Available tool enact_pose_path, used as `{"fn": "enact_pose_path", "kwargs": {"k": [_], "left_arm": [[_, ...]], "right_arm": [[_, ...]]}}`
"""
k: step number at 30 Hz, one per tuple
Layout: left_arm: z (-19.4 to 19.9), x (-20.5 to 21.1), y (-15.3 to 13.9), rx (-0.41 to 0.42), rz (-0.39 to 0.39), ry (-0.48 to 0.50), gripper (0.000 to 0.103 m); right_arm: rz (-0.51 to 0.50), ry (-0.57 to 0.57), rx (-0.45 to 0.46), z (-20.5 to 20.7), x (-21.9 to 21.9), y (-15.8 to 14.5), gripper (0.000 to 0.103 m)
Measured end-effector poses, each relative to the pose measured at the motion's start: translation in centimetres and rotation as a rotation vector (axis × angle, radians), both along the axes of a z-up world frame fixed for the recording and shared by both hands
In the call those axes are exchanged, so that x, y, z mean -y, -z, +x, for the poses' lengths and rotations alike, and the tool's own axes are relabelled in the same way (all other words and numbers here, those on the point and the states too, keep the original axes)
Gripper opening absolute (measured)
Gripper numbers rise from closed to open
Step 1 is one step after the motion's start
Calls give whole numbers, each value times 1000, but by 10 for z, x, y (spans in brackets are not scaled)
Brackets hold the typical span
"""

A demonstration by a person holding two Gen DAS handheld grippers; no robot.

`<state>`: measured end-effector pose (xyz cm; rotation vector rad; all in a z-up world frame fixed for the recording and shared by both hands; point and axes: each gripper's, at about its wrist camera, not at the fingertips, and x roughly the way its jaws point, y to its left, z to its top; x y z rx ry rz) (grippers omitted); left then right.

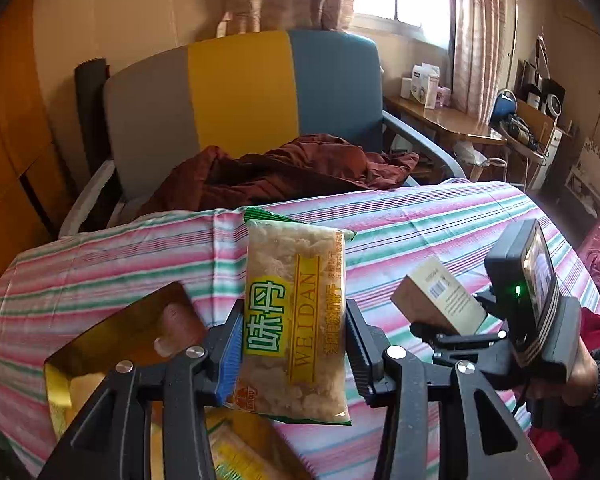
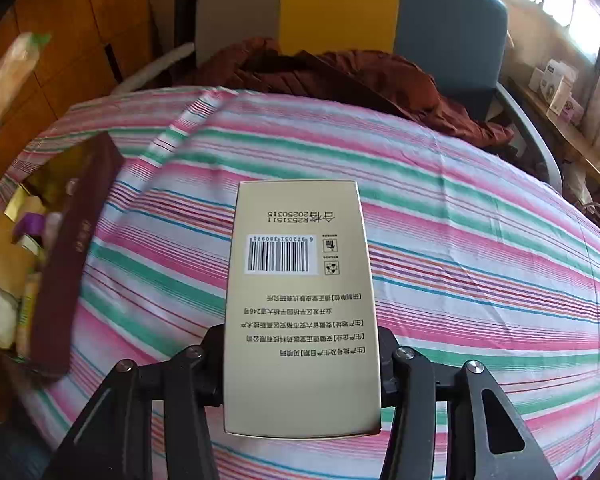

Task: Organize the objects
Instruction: 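Lift the cracker pack and beige box and carry both over the gold tray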

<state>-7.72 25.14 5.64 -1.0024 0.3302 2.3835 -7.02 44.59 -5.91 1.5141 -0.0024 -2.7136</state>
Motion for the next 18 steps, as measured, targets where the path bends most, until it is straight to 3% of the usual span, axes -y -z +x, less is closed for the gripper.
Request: {"fn": "enact_pose_path", "kwargs": {"k": [12, 18], "left_arm": [[12, 86, 14, 49, 78, -118, 46], [13, 163, 25, 90, 174, -241, 46]], "right_arm": [[-85, -86, -83, 11, 87, -36, 50], [-115, -149, -118, 13, 130, -52, 50]]}}
